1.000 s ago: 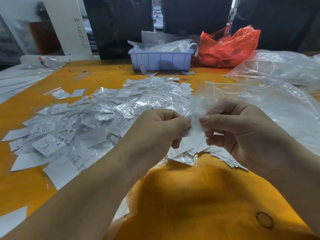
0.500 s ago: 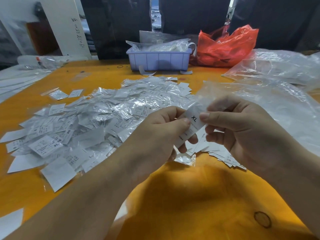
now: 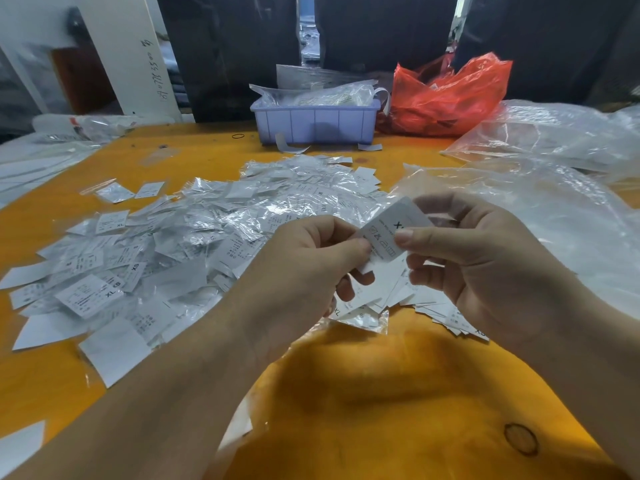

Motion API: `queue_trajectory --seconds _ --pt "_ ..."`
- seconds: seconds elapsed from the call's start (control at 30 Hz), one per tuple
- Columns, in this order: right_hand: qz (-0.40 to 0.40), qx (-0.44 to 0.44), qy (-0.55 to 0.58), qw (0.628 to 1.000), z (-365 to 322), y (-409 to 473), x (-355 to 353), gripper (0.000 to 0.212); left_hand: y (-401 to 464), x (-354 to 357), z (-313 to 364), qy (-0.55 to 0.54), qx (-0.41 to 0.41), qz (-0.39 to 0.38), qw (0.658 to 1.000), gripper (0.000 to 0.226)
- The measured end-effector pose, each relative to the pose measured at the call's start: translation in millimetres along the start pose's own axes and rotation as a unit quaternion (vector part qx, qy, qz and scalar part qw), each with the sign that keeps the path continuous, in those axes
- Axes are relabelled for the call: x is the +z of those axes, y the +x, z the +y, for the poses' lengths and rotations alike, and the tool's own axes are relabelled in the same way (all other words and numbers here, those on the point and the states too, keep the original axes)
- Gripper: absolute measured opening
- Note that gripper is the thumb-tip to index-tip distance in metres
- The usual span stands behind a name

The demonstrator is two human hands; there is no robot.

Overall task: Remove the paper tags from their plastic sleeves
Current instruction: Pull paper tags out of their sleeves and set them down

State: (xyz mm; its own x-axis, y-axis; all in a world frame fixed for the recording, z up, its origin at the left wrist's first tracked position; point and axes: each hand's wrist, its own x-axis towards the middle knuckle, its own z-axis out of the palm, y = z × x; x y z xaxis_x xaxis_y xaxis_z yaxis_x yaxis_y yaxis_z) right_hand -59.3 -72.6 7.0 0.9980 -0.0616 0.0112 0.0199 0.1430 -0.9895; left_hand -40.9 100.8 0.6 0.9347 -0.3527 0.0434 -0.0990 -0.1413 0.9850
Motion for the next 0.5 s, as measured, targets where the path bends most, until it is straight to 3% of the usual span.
queue_trajectory --seconds 0.17,0.5 --pt "-0.017 -0.001 -0.031 0.999 3.1 -2.3 2.6 0.070 0.0 1.0 -1.1 0.007 0.024 0.001 1.000 0.010" --pt "-0.033 0.009 -0.021 0.999 0.2 -1.4 -0.3 0.061 0.1 -1.4 -0.5 -0.034 0.012 -0.012 0.999 0.013"
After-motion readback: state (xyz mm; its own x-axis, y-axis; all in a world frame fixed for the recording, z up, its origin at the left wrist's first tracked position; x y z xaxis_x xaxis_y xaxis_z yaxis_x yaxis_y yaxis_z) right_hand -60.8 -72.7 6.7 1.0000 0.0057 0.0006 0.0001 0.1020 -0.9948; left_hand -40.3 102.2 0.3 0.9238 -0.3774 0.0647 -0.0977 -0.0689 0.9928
